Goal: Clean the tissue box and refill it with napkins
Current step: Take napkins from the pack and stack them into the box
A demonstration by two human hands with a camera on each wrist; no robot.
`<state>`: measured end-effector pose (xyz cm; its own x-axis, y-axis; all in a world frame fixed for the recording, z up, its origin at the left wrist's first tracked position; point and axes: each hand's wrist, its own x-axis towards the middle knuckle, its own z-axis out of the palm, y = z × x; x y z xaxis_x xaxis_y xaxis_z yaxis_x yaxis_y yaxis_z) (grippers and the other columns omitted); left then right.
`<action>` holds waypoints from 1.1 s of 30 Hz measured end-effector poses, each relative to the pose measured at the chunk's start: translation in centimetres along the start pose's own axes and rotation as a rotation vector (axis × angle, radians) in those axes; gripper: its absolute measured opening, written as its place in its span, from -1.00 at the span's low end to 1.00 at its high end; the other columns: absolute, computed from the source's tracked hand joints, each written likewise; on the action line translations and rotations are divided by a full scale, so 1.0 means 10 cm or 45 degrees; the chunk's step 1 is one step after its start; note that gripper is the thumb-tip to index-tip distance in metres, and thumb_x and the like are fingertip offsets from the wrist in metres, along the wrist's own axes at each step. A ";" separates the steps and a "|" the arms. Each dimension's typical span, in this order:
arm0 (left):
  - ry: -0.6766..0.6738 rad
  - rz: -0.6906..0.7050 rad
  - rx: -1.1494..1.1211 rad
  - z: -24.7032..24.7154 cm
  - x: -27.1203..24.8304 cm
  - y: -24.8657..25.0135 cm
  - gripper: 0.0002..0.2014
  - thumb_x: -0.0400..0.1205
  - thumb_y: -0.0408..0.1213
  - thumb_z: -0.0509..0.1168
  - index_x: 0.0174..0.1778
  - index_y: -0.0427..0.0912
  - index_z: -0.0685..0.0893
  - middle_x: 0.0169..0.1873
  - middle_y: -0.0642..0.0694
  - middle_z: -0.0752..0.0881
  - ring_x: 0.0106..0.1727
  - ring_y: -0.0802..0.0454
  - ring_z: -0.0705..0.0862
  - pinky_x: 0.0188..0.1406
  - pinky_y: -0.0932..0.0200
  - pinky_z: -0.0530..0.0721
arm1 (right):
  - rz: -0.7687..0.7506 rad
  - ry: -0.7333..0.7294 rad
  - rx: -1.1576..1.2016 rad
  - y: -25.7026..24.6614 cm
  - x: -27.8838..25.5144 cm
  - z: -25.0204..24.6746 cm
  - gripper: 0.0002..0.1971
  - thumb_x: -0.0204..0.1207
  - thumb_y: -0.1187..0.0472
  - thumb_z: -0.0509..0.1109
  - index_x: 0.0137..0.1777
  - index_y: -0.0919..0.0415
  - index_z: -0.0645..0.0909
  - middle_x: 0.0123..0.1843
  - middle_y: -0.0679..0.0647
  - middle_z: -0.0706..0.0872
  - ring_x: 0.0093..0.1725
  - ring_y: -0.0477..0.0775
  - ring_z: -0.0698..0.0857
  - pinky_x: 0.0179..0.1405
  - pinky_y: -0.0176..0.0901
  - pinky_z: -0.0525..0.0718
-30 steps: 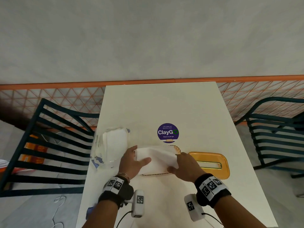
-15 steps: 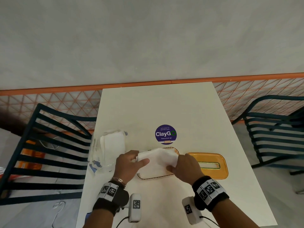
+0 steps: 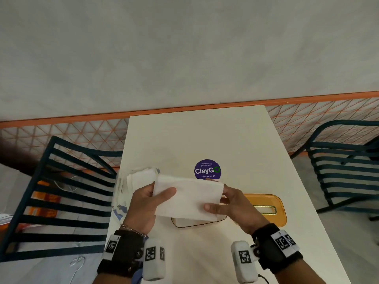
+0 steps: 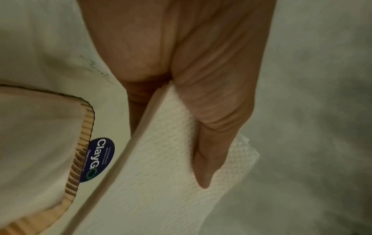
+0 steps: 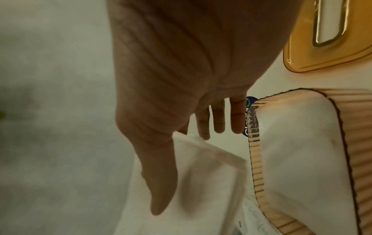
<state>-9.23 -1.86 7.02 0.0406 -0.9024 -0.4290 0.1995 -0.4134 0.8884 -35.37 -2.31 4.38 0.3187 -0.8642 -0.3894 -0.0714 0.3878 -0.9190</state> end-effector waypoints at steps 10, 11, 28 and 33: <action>-0.062 0.073 -0.032 -0.02 -0.01 0.06 -0.32 -0.02 0.00 0.84 -0.03 -0.23 0.91 0.06 -0.31 0.87 0.11 -0.26 0.85 0.19 -0.22 0.77 | -0.033 -0.023 0.014 -0.02 -0.08 0.09 -0.81 0.45 0.06 0.68 0.04 0.05 0.88 0.05 0.20 0.89 0.04 0.04 0.81 0.10 -0.07 0.67; -0.009 0.078 -0.016 -0.02 -0.01 0.07 -0.43 0.12 -0.08 0.81 -0.01 -0.26 0.90 0.05 -0.30 0.88 0.11 -0.27 0.85 0.21 -0.26 0.76 | -0.059 0.013 -0.051 -0.01 -0.06 0.08 -0.81 0.44 -0.03 0.68 -0.04 0.03 0.89 -0.04 0.28 0.87 -0.09 0.04 0.75 -0.01 -0.09 0.61; 0.077 -0.446 -0.082 -0.10 0.06 -0.42 -0.34 0.46 0.31 0.50 0.31 -0.10 0.76 0.02 -0.16 0.81 -0.03 -0.13 0.72 -0.54 0.09 0.61 | -0.426 -0.348 -0.796 -0.61 -0.30 -0.03 -0.44 0.09 0.09 0.87 0.08 0.11 0.72 0.02 -0.07 0.72 -0.05 -0.09 0.76 -0.01 -0.09 0.83; 0.101 -0.414 -0.133 -0.09 0.03 -0.58 -0.21 0.26 0.36 0.63 0.26 -0.13 0.80 0.04 -0.14 0.79 -0.07 -0.03 0.71 -0.63 0.27 0.59 | -0.661 -0.280 -1.122 -0.56 -0.27 -0.04 -0.71 0.33 0.24 0.69 -0.03 -0.02 0.69 -0.03 -0.16 0.65 -0.19 -0.16 0.69 -0.14 -0.21 0.76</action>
<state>-9.50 0.36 1.60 0.0335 -0.7113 -0.7021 0.3132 -0.6596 0.6832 -36.18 -2.23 10.61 0.6658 -0.7461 0.0043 -0.5126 -0.4616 -0.7240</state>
